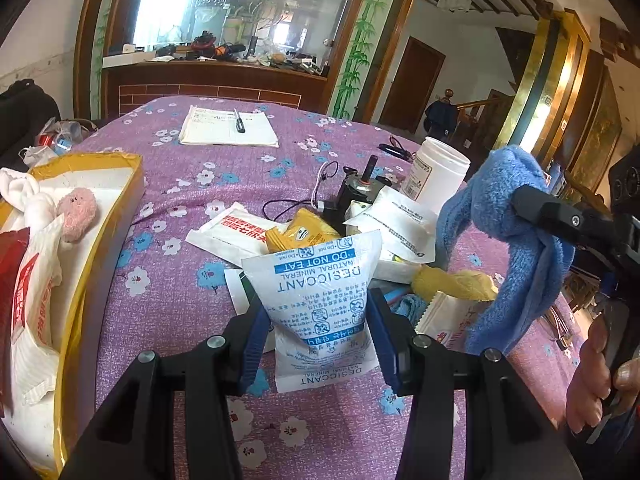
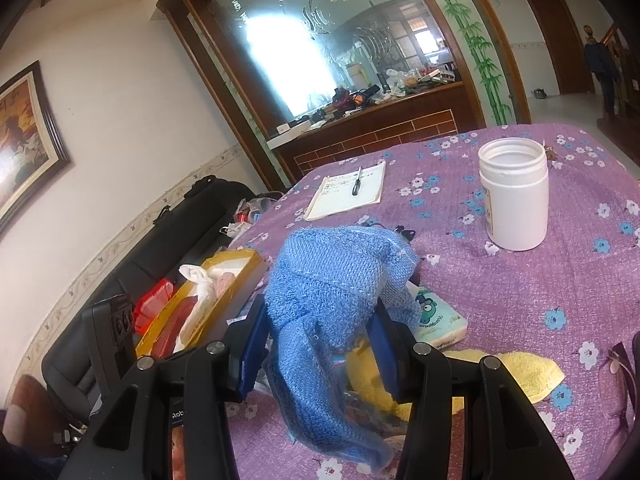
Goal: Organize soft objects
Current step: 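Hold the blue towel and desiccant packet raised above the pile, then carry the blue towel and desiccant packet into the tray, open both grippers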
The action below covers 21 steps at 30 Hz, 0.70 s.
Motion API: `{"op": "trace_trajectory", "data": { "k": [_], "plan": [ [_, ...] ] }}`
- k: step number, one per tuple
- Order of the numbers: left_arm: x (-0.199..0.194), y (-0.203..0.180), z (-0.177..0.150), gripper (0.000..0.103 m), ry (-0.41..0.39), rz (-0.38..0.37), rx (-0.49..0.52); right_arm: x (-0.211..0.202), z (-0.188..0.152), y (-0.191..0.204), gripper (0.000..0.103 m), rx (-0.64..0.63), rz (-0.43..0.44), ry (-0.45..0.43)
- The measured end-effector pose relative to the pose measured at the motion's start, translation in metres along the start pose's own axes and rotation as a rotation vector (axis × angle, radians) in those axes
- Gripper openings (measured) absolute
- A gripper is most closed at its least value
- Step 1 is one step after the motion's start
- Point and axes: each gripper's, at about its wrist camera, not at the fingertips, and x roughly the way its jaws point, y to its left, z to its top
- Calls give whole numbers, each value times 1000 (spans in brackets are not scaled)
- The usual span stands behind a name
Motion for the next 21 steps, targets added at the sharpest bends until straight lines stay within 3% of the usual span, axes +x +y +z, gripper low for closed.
{"op": "trace_trajectory", "data": {
  "k": [5, 12, 21],
  "plan": [
    [-9, 0, 2, 47, -16, -13, -10, 0, 0, 0, 52, -4, 4, -8],
    [-53, 14, 11, 47, -88, -19, -39, -5, 0, 11, 52, -42, 42, -38],
    [-126, 69, 14, 47, -193, 79, -102, 1, -7, 56, 53, -16, 149, -13]
  ]
}}
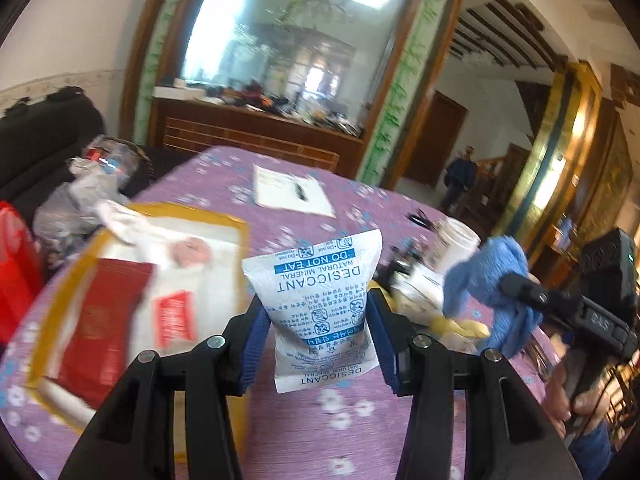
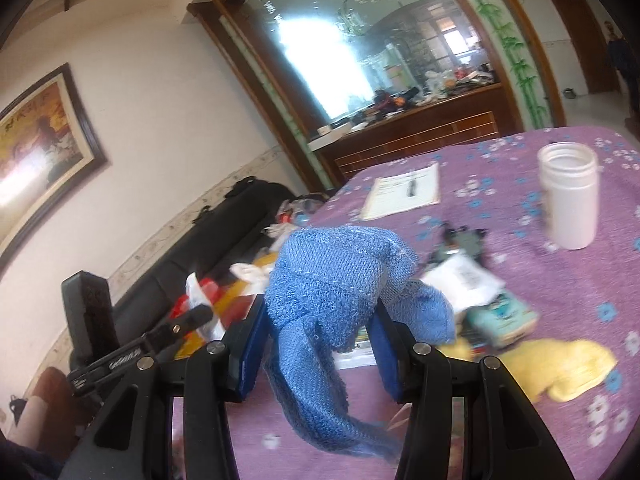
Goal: Organize soft objects
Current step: 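Carry the blue towel and desiccant packet into the tray, open both grippers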
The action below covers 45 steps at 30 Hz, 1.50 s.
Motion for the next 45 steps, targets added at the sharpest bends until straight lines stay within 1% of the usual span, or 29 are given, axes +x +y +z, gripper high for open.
{"op": "trace_trajectory", "data": {
  "k": [4, 8, 11, 14, 18, 22, 25, 30, 35, 40, 45],
  "plan": [
    [-15, 29, 2, 48, -11, 48, -35, 20, -1, 31, 53, -5, 76, 35],
    [-21, 53, -2, 48, 16, 102, -44, 44, 8, 57, 53, 11, 151, 74],
    [-20, 67, -6, 48, 36, 127, -51, 67, 17, 79, 53, 17, 201, 93],
    [-15, 82, -12, 48, 76, 152, -65, 88, 24, 99, 53, 2, 207, 91],
    [-2, 94, -20, 48, 131, 176, -65, 133, 29, 114, 53, 32, 230, 130],
    [5, 100, -24, 48, 152, 221, -55, 181, 31, 119, 53, 58, 215, 173],
    [8, 102, -27, 48, 151, 233, -45, 217, 28, 114, 53, 62, 175, 216],
    [12, 102, -31, 48, 149, 258, -23, 254, 19, 99, 53, 72, 102, 272],
    [21, 99, -37, 49, 156, 292, 1, 276, 14, 90, 53, 60, 30, 301],
    [26, 100, -38, 50, 173, 303, -4, 287, 7, 84, 53, 58, -19, 328],
    [28, 98, -39, 50, 174, 322, -7, 291, 1, 78, 54, 80, -12, 340]
  ]
}}
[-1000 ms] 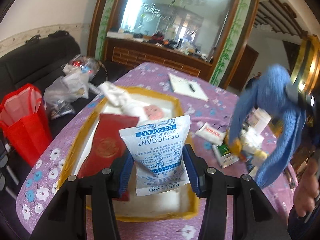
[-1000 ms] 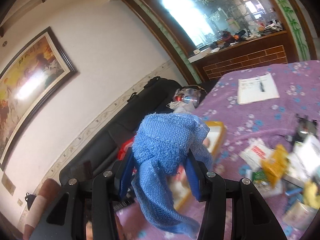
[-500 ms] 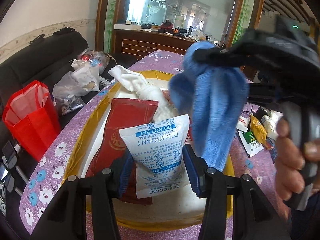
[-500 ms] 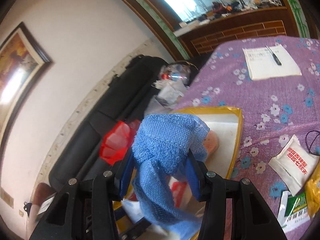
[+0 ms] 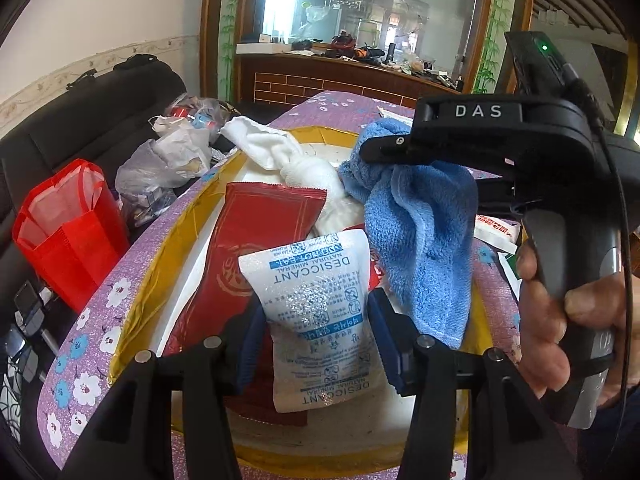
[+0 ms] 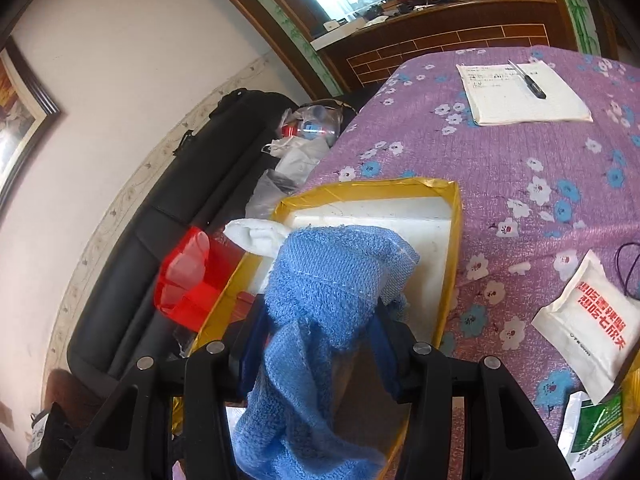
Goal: Organize soft objects
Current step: 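Carry the blue towel and desiccant packet into the tray, open both grippers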
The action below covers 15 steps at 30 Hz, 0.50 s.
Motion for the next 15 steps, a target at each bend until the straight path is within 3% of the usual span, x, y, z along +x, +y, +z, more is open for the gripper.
{"op": "trace_trajectory", "data": {
  "k": [15],
  "plan": [
    [2, 2, 1, 53, 5, 27, -4, 8, -12, 9, 56, -119, -72, 7]
  ]
}}
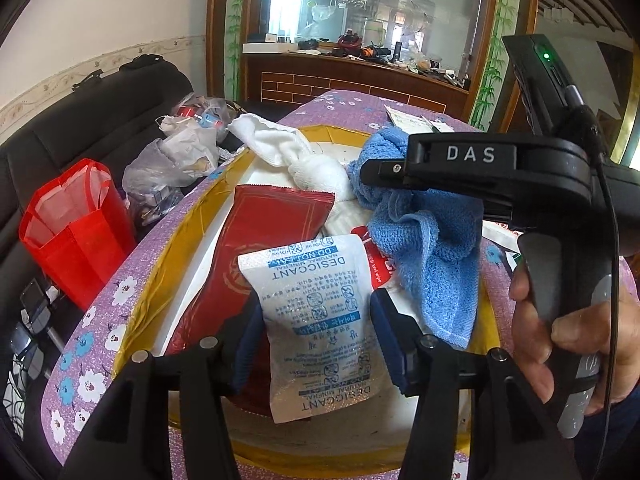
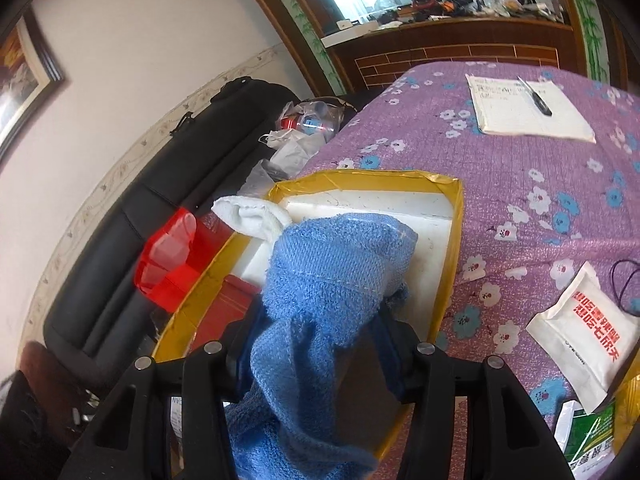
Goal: Organize soft objects
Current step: 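Carry the blue towel and desiccant packet into the tray, open both grippers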
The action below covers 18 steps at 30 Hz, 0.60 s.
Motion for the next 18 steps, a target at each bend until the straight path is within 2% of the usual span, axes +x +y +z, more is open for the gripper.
{"op": "trace_trajectory", "data": {
  "k": [4, 6, 8, 9, 13, 18],
  "plan": [
    [0, 0, 0, 58, 4, -4, -1, -3, 1, 3, 58, -7, -1, 4],
    [1, -1, 0, 66, 10, -2, 2, -10, 4, 7, 60, -21, 4, -6],
    [2, -3, 1, 81, 12, -1, 14, -18, 6, 12, 70, -36, 10, -22],
    [1, -4, 0, 82, 7, 4, 16, -23, 6, 16, 75, -47, 16, -33],
    [-3, -2, 0, 83, -15, 5, 9, -49, 6, 32, 76, -103, 4, -99],
    [-3, 5, -1, 83, -14, 5, -23, -92, 0, 35, 77, -109, 40, -158]
  ]
}}
